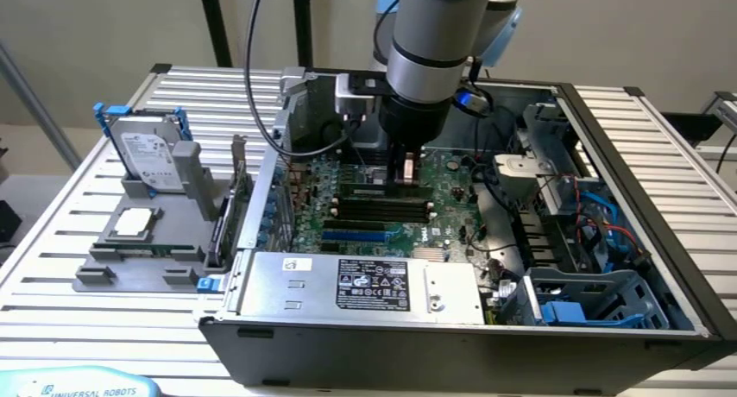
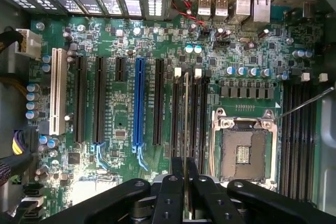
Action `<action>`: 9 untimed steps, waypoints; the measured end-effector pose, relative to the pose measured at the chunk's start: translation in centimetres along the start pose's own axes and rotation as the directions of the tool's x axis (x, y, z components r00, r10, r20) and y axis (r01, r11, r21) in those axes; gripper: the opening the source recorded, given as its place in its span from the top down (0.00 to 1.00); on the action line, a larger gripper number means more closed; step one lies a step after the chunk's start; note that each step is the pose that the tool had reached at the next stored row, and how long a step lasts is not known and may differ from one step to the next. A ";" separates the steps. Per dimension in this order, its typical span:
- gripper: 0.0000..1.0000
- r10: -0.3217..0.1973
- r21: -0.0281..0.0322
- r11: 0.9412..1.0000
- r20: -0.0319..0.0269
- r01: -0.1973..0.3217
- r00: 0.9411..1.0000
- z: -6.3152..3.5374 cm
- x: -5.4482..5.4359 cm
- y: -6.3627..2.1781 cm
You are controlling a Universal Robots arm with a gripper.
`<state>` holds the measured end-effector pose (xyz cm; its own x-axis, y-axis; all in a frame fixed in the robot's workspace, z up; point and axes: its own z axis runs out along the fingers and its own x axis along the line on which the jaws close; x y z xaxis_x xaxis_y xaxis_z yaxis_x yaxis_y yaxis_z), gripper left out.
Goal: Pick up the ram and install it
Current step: 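Insert the ram into the slot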
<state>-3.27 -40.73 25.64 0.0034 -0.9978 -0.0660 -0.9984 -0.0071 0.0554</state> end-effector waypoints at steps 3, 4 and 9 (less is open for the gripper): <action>0.87 0.003 0.000 1.000 -0.008 -0.003 1.000 0.34 0.0 -0.02; 0.87 0.003 0.000 1.000 -0.012 -0.003 1.000 0.45 0.0 -0.03; 0.87 0.007 0.000 1.000 -0.028 -0.007 1.000 0.98 0.1 -0.06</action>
<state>-3.27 -40.75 24.65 -0.0016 -0.9993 -0.0381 -0.9985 -0.0005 0.0555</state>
